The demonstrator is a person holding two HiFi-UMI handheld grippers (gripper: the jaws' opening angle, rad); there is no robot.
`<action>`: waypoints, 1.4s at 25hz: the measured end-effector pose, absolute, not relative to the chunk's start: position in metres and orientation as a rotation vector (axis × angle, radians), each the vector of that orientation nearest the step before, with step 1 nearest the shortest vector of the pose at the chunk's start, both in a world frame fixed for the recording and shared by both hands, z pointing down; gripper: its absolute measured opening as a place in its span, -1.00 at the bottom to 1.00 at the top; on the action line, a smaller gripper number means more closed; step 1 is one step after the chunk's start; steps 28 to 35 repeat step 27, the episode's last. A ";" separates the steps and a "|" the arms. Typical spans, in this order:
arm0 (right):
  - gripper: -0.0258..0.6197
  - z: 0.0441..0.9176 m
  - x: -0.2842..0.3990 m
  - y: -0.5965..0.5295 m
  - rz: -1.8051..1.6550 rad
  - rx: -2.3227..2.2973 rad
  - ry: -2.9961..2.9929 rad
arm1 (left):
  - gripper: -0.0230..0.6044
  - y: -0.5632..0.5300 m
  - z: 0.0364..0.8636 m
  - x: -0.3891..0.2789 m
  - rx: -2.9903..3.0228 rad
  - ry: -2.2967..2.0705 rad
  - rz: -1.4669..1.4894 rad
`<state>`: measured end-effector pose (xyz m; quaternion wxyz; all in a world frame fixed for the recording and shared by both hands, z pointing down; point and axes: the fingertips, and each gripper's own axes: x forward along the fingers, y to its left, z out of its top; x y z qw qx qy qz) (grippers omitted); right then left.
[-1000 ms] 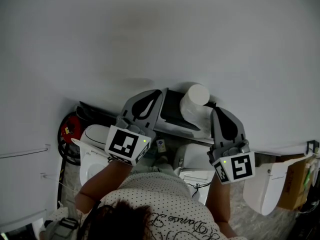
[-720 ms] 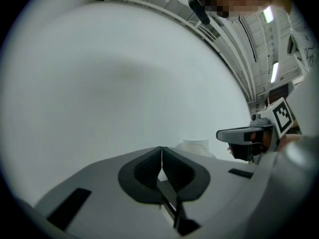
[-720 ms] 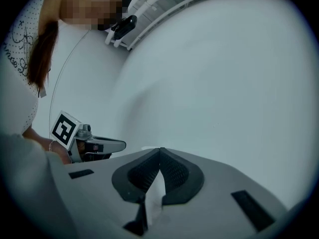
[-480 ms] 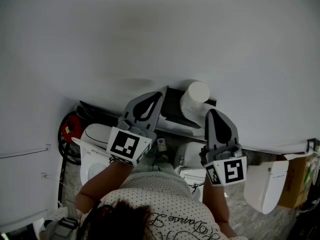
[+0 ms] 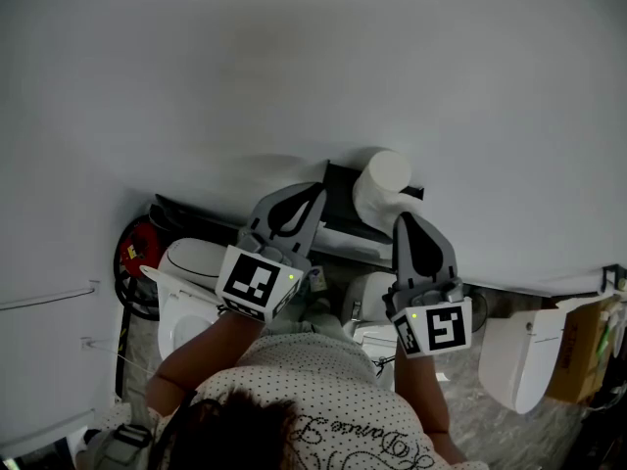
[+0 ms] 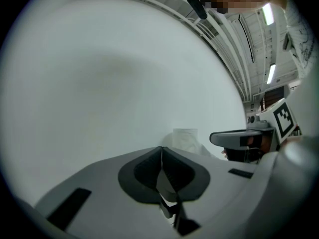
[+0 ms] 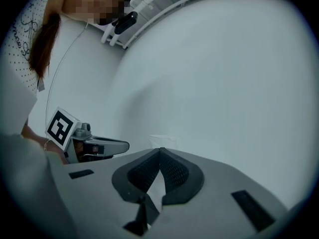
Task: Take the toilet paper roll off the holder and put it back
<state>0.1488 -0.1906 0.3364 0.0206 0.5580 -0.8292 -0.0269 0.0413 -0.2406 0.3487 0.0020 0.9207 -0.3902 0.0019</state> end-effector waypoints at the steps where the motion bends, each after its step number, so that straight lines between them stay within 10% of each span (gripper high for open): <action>1: -0.88 0.338 0.148 -0.190 -0.083 1.727 -2.562 | -0.91 -0.240 0.350 0.042 2.890 -1.222 0.008; 35: -0.88 0.345 0.155 -0.184 -0.083 1.781 -2.479 | -0.91 -0.229 0.356 0.052 2.910 -1.161 0.050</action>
